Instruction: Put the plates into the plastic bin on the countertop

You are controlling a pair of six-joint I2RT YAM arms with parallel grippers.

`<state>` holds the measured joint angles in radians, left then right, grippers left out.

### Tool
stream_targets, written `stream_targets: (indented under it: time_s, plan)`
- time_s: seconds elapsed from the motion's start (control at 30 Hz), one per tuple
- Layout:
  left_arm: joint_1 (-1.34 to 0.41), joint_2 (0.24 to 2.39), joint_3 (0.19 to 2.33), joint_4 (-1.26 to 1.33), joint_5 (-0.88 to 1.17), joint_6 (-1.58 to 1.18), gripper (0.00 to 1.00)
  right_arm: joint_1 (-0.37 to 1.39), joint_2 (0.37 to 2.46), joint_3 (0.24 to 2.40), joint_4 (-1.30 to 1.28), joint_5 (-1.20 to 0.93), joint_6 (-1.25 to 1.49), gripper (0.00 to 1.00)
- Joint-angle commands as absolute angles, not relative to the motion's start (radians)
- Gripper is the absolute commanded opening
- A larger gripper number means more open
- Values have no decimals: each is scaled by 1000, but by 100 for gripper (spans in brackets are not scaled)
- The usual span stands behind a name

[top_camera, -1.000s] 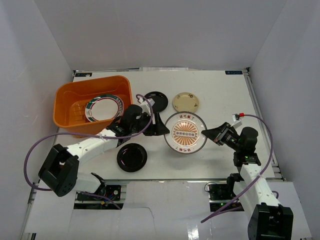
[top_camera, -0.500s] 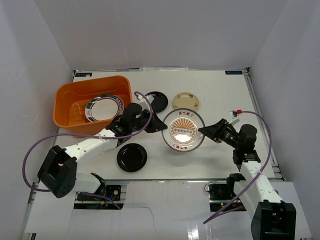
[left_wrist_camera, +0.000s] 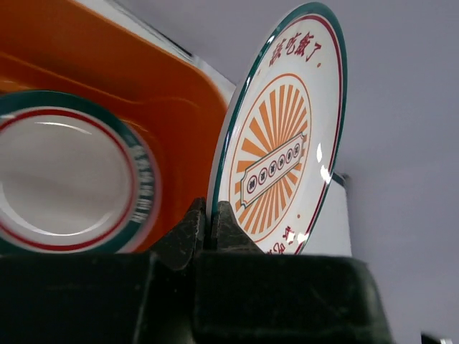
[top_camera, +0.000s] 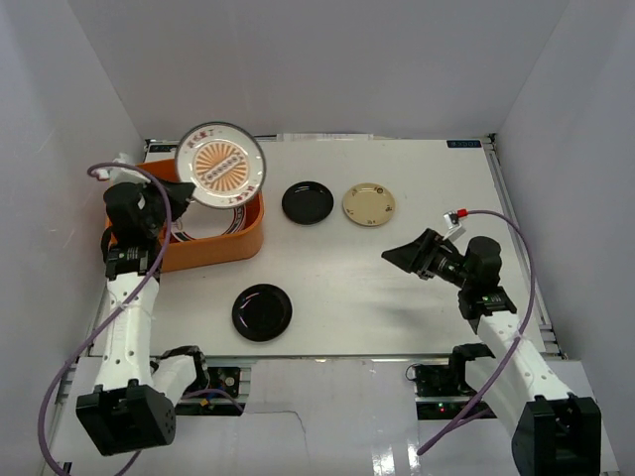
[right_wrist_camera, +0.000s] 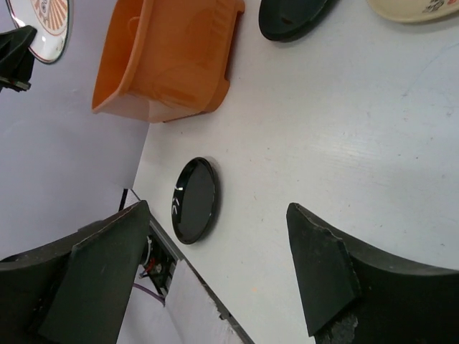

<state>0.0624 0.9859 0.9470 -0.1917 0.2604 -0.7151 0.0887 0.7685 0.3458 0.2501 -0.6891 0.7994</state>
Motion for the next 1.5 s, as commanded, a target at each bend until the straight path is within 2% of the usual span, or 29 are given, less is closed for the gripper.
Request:
stream_targets:
  time_s: [0.0, 0.23, 0.43, 0.47, 0.57, 0.6, 0.67, 0.7, 0.77, 0.8, 0.83, 1.03, 1.07, 1.17, 1.3, 1.37, 1.47]
  plan:
    - [221, 956, 901, -268, 255, -721, 0, 184, 819, 391, 206, -614, 720, 82]
    - [327, 1038, 793, -213, 193, -749, 0, 526, 1021, 497, 187, -356, 643, 80]
    - [339, 1135, 790, -192, 161, -741, 0, 777, 1317, 601, 242, -235, 629, 82]
    - [339, 1149, 792, -199, 167, -735, 3, 823, 1353, 629, 255, -230, 637, 82]
    - [339, 1173, 788, -198, 158, -719, 18, 903, 1488, 673, 320, -224, 672, 82]
    - [339, 1173, 787, -198, 156, -710, 32, 922, 1520, 686, 337, -218, 684, 80]
    - [339, 1160, 779, -192, 158, -706, 52, 977, 1609, 709, 388, -207, 722, 77]
    - [339, 1151, 778, -187, 163, -700, 70, 992, 1638, 735, 402, -198, 736, 74]
    - [339, 1128, 779, -187, 173, -693, 83, 1029, 1715, 753, 452, -193, 787, 70]
    - [339, 1120, 784, -190, 185, -689, 94, 1037, 1738, 762, 471, -186, 808, 66]
    - [339, 1105, 788, -192, 192, -687, 98, 1046, 1781, 767, 489, -186, 827, 64]
    - [309, 1023, 799, -199, 334, -677, 98, 1057, 1888, 755, 638, -176, 965, 43]
    - [296, 994, 807, -207, 345, -667, 98, 1055, 1893, 749, 658, -170, 976, 31]
    - [238, 930, 827, -248, 388, -621, 98, 1055, 1865, 712, 673, -115, 999, 10]
    - [140, 841, 830, -310, 478, -562, 97, 1037, 1668, 617, 677, -66, 957, 8]
    - [86, 809, 819, -331, 575, -540, 93, 1014, 1570, 546, 675, -89, 921, 8]
    - [41, 770, 813, -389, 679, -503, 90, 924, 1310, 480, 634, -152, 887, 8]
